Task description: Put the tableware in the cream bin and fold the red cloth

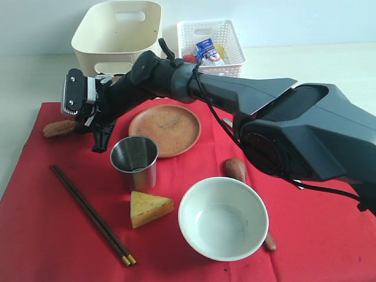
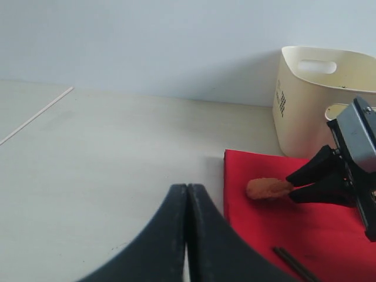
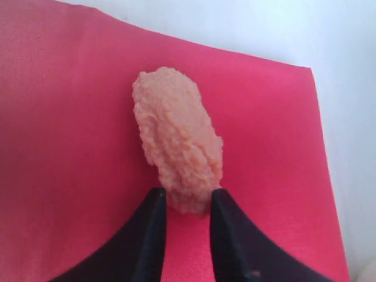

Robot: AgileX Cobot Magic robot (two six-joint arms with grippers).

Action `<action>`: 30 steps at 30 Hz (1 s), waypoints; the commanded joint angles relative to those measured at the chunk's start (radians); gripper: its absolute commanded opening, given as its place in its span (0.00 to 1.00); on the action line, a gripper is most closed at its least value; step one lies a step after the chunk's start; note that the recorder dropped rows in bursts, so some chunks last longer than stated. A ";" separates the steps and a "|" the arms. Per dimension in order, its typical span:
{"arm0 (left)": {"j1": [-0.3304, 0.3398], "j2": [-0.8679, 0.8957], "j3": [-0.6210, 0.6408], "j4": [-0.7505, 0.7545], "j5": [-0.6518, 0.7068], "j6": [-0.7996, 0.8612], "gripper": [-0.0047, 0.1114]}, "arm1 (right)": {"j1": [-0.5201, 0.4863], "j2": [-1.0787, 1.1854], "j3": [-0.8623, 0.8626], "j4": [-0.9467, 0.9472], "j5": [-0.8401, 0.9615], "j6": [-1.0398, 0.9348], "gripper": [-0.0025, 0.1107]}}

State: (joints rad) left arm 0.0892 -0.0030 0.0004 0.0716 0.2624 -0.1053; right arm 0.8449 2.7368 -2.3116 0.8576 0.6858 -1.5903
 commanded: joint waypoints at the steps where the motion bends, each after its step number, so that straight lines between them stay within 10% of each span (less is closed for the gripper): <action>1: 0.004 0.003 0.000 -0.003 -0.004 0.000 0.05 | 0.004 -0.016 0.001 -0.026 0.027 -0.006 0.02; 21: 0.004 0.003 0.000 -0.003 -0.004 0.000 0.05 | -0.003 -0.189 0.001 -0.307 0.226 0.365 0.05; 25: 0.004 0.003 0.000 -0.003 -0.004 0.000 0.05 | 0.011 -0.159 0.001 -0.252 0.127 0.376 0.24; 30: 0.004 0.003 0.000 -0.003 -0.004 0.000 0.05 | 0.016 -0.105 0.001 -0.090 0.157 0.289 0.70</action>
State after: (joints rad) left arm 0.0892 -0.0030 0.0004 0.0716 0.2624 -0.1053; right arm 0.8594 2.6167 -2.3116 0.7016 0.8276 -1.2728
